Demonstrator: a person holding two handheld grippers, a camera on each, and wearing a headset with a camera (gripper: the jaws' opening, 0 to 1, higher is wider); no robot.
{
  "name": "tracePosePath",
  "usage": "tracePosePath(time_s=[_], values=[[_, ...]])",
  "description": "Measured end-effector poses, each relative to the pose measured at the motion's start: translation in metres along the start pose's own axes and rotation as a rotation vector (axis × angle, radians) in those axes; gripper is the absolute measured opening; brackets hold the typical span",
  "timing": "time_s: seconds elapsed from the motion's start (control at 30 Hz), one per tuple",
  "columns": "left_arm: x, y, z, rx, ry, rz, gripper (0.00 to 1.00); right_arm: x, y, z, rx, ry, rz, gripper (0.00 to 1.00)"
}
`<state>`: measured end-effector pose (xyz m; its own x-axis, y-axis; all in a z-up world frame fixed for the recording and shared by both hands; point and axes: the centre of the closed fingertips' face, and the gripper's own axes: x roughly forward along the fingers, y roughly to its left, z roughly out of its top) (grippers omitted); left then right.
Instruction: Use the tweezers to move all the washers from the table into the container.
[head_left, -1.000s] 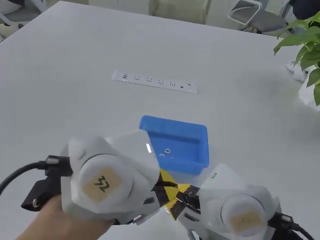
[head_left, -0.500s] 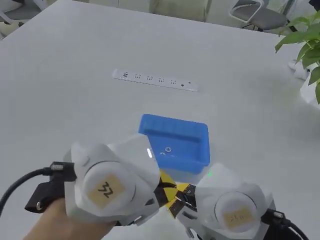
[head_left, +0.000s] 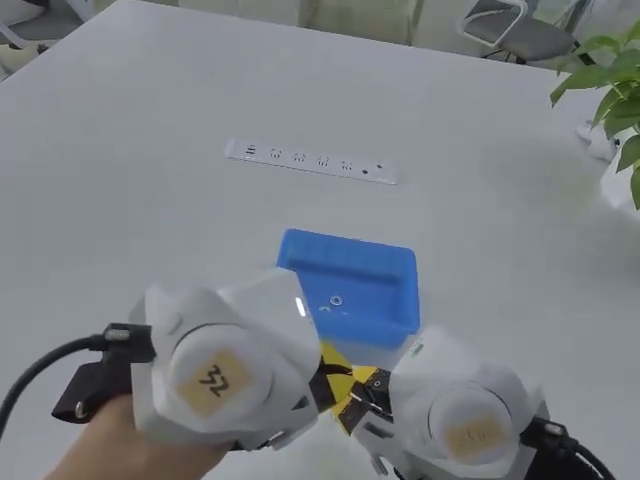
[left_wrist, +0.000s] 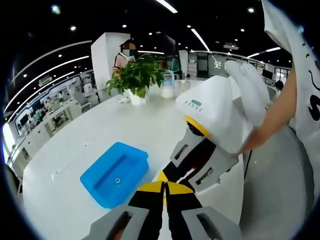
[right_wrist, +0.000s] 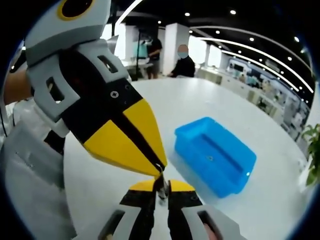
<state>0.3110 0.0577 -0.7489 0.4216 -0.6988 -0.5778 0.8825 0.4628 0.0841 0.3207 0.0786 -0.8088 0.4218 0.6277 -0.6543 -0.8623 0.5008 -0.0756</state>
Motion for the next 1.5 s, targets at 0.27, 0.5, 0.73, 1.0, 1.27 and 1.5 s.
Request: tracePosePath(time_s=[0.27, 0.5, 0.73, 1.0, 1.27, 1.5], values=[[0.002, -0.004, 0.002, 0.021, 0.012, -0.019, 0.0, -0.001, 0.0, -0.002, -0.023, 0.029, 0.002, 0.03], [-0.002, -0.005, 0.017, 0.056, -0.013, -0.024, 0.0, -0.014, -0.005, 0.008, -0.012, 0.015, -0.014, 0.03], [-0.011, 0.005, 0.046, 0.108, -0.057, -0.01, 0.0, -0.029, -0.02, 0.033, 0.038, -0.041, -0.031, 0.03], [-0.015, 0.021, 0.076, 0.174, -0.081, 0.026, 0.0, -0.042, -0.045, 0.059, -0.019, -0.076, -0.089, 0.03], [-0.011, 0.043, 0.098, 0.208, -0.092, 0.042, 0.0, -0.043, -0.075, 0.077, -0.06, -0.098, -0.143, 0.03], [0.011, 0.056, 0.093, 0.208, -0.064, 0.014, 0.0, -0.03, -0.095, 0.064, -0.058, -0.062, -0.168, 0.03]])
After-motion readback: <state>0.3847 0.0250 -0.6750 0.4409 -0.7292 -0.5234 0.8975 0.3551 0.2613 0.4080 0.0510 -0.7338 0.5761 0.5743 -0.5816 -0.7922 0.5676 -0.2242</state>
